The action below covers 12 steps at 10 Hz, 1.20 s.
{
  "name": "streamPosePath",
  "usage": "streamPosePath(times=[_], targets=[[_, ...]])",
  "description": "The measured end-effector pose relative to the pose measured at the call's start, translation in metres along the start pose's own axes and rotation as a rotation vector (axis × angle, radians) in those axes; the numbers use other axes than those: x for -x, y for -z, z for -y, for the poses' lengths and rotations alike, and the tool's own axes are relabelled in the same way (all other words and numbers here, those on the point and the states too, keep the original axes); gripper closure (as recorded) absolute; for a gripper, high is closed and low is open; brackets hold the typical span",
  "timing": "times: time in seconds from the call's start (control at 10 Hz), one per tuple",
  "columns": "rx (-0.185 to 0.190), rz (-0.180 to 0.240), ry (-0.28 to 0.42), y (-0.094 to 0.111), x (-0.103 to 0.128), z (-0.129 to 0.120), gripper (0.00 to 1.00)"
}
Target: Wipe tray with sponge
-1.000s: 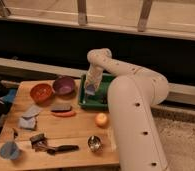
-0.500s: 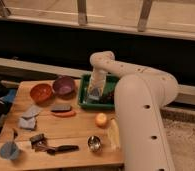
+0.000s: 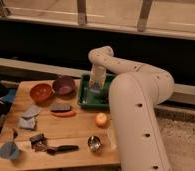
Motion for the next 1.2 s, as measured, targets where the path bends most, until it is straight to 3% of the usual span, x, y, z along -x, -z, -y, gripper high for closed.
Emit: streamPosePath(times=[0.1, 0.4, 0.8, 1.0, 1.2], targets=[[0.032, -0.003, 0.016, -0.001, -0.003, -0.014, 1.00], [0.070, -0.032, 0.044, 0.001, -0.026, -0.018, 1.00], [0.028, -0.057, -0.010, 0.008, -0.048, 0.032, 1.00], [0.005, -0.032, -0.043, 0.009, -0.033, 0.047, 1.00], [-0.004, -0.004, -0.068, 0.000, -0.003, 0.047, 1.00]])
